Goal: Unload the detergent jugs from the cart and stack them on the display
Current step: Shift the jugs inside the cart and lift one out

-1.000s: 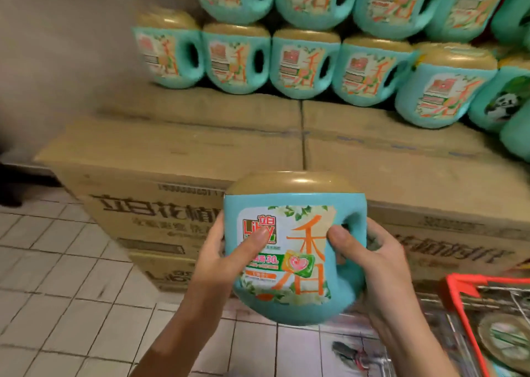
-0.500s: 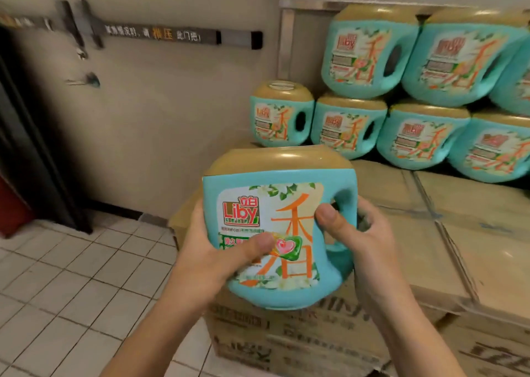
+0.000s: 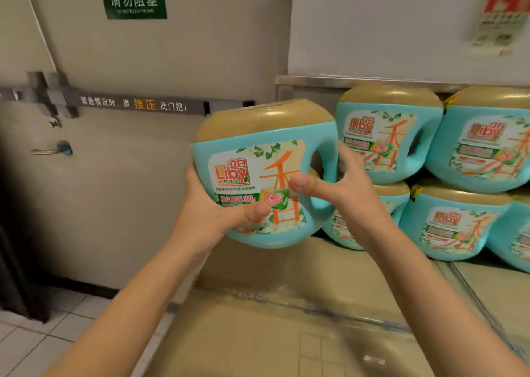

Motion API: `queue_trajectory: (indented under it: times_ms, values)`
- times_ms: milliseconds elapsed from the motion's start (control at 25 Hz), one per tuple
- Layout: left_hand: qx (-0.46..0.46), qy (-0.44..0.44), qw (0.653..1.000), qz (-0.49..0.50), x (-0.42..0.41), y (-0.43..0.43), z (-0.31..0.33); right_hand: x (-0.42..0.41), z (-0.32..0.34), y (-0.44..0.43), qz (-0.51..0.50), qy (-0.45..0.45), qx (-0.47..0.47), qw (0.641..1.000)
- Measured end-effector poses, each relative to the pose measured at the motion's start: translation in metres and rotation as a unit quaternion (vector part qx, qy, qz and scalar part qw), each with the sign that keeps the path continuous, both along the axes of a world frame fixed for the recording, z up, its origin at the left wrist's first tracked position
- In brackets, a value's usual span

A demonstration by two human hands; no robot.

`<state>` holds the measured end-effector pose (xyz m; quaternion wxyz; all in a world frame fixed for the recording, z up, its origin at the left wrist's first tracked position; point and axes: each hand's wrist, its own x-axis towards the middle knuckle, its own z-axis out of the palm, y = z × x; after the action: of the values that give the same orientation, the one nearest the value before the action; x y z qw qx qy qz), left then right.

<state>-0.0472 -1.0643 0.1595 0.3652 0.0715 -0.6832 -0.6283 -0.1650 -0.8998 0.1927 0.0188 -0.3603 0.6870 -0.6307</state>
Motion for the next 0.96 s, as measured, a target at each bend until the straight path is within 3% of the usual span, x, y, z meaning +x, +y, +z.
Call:
queue_trajectory:
  times_ms: [360, 760, 960]
  values:
    - [-0.096, 0.035, 0.995, -0.004, -0.121, -0.080, 0.047, -0.076, 0.036, -0.053, -0.173, 0.125, 0.015, 0.977]
    - [-0.082, 0.028, 0.996, -0.021, -0.157, -0.098, 0.014, -0.088, -0.005, -0.080, -0.242, 0.102, 0.046, 0.964]
    - [-0.073, 0.010, 0.997, -0.025, -0.164, -0.100, 0.017, -0.087, -0.028, -0.082, -0.291, 0.137, 0.075, 0.944]
